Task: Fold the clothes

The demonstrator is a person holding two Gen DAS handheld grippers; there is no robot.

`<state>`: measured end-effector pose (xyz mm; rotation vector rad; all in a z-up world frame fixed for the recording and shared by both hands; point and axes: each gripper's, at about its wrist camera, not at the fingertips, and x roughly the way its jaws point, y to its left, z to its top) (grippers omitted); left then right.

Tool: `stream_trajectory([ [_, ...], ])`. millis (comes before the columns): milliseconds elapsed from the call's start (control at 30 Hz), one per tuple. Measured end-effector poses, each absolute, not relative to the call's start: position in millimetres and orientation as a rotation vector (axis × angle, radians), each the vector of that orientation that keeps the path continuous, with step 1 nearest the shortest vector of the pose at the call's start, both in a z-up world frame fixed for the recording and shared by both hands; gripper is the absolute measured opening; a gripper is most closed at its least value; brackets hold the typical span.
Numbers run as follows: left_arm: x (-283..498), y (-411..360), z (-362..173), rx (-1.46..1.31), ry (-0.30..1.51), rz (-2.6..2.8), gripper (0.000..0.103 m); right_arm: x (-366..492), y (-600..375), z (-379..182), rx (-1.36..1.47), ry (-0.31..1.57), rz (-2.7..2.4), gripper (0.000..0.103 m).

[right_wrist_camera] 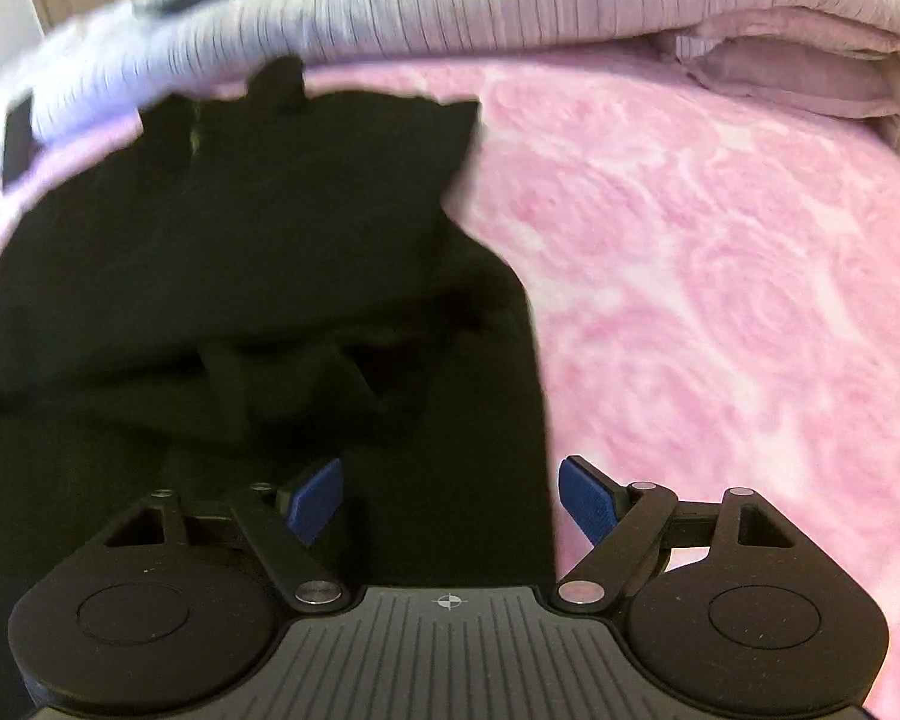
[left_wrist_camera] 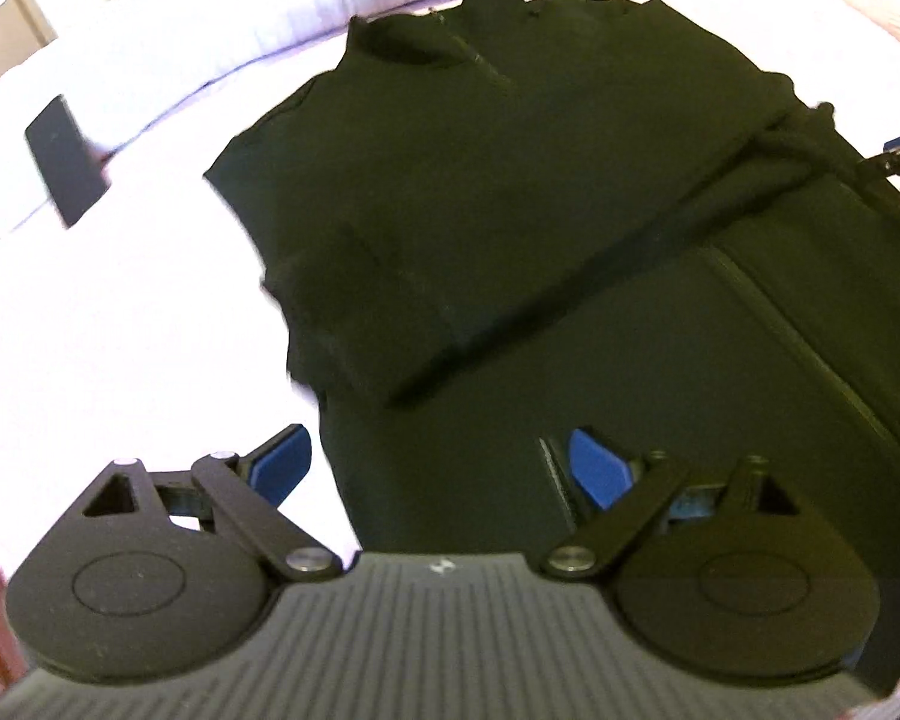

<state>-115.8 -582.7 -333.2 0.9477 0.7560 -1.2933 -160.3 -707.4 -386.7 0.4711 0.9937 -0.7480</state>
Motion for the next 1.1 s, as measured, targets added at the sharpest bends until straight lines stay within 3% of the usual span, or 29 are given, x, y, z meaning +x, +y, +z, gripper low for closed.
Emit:
stream_trajectory([
  [167, -152.2, -537.7, -321.8, 0.979, 0.750, -1.285, 0.091, -191.6, -679.3, -363.8, 0.502, 0.936, -0.667, 0.081],
  [433, -221.9, -435.4, -335.8, 1.117, 0.681, -1.476, 0.091, -238.4, -555.9, -344.5, 0.161, 1.060, -0.340, 0.081],
  [667, -265.5, -364.8, -379.8, 1.390, 0.366, -1.556, 0.087, -269.8, -465.9, -361.1, -0.100, 1.097, -0.168, 0.081],
  [867, -275.6, -339.8, -402.3, 1.520, 0.032, -1.519, 0.094, -283.0, -432.6, -383.6, -0.246, 1.112, -0.124, 0.081],
  [1000, -265.6, -349.0, -411.1, 1.538, -0.076, -1.443, 0.094, -285.5, -422.5, -406.5, -0.378, 1.103, -0.073, 0.081],
  [1067, -260.9, -352.4, -416.9, 1.542, -0.137, -1.386, 0.090, -287.0, -422.6, -414.5, -0.447, 1.068, -0.031, 0.081],
  [1100, -258.2, -359.7, -417.5, 1.547, -0.158, -1.354, 0.082, -289.6, -421.3, -416.8, -0.480, 1.053, -0.014, 0.081],
])
